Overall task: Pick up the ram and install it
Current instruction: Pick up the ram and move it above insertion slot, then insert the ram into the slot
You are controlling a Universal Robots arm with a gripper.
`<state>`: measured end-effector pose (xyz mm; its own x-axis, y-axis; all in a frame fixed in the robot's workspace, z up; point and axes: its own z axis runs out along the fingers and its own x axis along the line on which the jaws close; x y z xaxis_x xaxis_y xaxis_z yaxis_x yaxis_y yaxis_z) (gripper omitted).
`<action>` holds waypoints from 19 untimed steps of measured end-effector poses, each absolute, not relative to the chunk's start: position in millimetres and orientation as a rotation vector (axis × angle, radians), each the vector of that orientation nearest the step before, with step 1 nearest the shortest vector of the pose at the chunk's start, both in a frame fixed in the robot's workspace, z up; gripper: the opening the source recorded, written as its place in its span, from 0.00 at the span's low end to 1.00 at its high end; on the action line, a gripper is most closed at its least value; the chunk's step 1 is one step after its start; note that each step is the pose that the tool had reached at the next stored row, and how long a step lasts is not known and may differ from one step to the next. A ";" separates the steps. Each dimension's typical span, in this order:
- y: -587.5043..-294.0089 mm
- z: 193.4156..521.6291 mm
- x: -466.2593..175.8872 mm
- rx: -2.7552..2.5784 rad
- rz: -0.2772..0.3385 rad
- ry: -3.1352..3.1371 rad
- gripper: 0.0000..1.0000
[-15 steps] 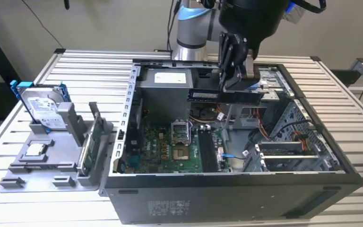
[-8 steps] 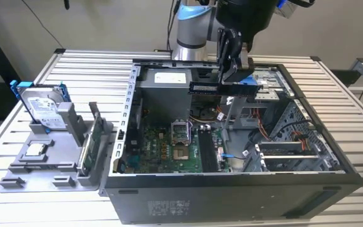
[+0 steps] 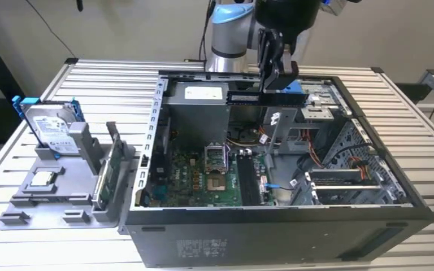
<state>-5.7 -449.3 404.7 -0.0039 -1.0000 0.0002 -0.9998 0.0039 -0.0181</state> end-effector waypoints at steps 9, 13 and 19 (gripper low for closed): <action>-434.5 403.5 -7.9 -2.196 -0.024 2.225 0.14; -434.3 403.5 -7.9 -2.196 -0.024 2.225 0.14; -434.2 403.5 -7.9 -2.196 -0.024 2.225 0.14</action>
